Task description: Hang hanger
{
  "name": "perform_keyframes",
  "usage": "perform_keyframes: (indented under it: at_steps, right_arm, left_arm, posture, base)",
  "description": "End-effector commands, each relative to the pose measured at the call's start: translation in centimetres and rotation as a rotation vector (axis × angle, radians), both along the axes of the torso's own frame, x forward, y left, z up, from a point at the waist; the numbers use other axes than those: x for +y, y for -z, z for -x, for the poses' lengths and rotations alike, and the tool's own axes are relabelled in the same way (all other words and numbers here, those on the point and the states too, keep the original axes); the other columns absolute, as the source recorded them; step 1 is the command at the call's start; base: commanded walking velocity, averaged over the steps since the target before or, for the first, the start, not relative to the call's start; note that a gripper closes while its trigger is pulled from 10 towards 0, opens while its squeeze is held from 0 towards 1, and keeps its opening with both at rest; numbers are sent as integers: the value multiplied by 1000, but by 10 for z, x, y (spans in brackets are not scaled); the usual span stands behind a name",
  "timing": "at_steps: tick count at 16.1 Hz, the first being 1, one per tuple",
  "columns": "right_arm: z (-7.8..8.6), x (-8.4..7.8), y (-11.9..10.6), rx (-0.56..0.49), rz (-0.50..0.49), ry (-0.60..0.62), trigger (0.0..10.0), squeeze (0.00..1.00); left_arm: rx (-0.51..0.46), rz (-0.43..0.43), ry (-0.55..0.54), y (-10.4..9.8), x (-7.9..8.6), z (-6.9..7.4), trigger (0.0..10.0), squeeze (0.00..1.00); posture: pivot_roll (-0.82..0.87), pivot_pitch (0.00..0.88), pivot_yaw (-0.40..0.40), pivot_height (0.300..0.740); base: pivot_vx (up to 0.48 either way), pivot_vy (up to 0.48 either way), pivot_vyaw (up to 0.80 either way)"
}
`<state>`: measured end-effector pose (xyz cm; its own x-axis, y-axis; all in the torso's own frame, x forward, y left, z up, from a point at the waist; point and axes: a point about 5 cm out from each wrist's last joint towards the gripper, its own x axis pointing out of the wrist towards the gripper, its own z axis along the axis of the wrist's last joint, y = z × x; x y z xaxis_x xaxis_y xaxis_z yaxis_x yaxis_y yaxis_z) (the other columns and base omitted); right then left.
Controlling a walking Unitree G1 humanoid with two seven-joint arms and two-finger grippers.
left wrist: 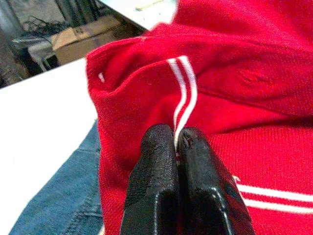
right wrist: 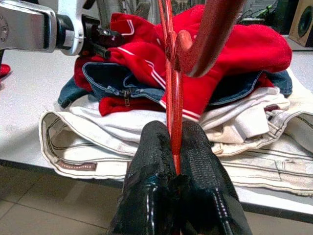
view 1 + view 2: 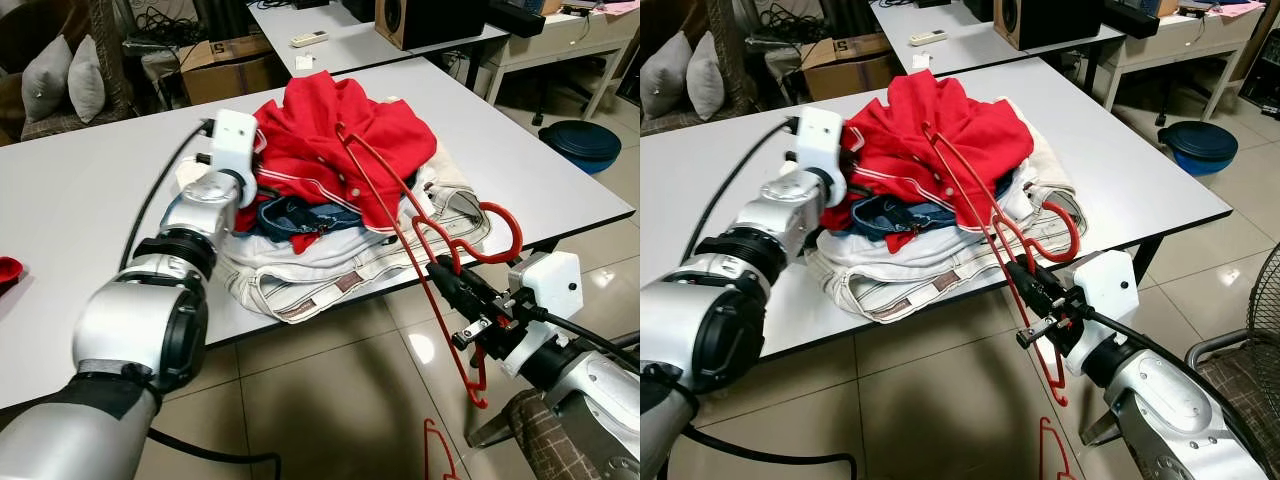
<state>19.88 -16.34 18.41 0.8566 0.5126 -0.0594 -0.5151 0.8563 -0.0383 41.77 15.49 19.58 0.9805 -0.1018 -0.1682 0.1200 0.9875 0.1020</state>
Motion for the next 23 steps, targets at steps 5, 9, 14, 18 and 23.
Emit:
perform_keyframes:
  at_steps: [5,9,14,18,23]
  right_arm:
    - [2,5,-1,-13,-22,-35,10000,0]
    - [7,11,3,6,-53,-70,10000,0]
    - [5,13,15,80,-94,-17,10000,0]
    - [10,8,45,300,-75,2,10000,0]
    - [4,0,49,334,-80,101,10000,0]
  left_arm:
    - [-178,70,71,-43,10,-5,0,0]
    - [-297,101,134,-59,7,3,0,0]
    - [-362,13,218,-59,-5,26,0,0]
    - [-393,80,173,-71,-9,33,0,0]
    - [-366,128,133,-78,-10,32,0,0]
  posture:
    - [-66,0,137,740]
    - [-42,0,143,740]
    - [-31,0,145,740]
    - [-18,0,139,740]
    - [-17,0,145,740]
  base:
    - [0,0,0]
    - [0,0,0]
    - [0,0,0]
    - [0,0,0]
    - [0,0,0]
